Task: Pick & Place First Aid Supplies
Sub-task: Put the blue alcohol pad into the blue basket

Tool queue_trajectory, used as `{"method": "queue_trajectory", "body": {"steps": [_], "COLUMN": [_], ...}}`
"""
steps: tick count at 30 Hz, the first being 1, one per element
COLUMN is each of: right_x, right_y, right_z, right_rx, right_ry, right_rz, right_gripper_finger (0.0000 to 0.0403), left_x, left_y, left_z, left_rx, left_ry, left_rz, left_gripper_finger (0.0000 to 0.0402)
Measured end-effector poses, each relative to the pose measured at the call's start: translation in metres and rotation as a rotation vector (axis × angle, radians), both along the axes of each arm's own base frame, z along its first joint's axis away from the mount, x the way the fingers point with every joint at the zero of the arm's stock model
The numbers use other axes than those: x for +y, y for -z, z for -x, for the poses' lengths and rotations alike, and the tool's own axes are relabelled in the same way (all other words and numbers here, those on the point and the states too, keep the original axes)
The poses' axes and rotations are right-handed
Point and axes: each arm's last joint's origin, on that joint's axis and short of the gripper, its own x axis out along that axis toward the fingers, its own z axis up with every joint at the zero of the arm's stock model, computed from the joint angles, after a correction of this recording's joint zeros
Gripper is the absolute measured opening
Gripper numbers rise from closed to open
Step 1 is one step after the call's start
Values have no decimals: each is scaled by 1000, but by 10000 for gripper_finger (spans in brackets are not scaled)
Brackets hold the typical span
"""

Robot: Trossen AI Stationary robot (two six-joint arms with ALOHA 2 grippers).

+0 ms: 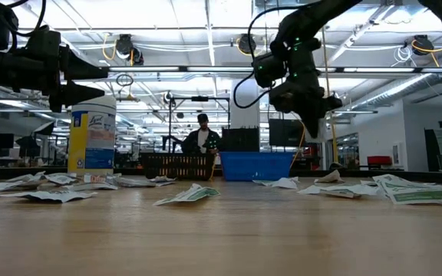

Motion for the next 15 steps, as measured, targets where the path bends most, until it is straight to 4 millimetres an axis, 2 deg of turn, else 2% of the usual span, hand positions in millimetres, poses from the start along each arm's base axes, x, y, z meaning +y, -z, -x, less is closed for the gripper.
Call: {"method": "queue_trajectory", "body": {"steps": [10,13,15], "right_x": [-26,-33,-37], "right_y": [-21,-19,-10], "right_z": [-44,-56,-62], "right_rx": [-126,-144,-141], "right_ry": [-55,-66,-71], "right_rz": [71,82,80], "right_gripper_finger": [0,0,0], "left_x": [0,0,0], "left_y": [0,0,0], "left_z": [0,0,0], "left_rx": [0,0,0], "left_ry": [0,0,0], "left_rz": [0,0,0], "left_gripper_finger": [306,306,306]}}
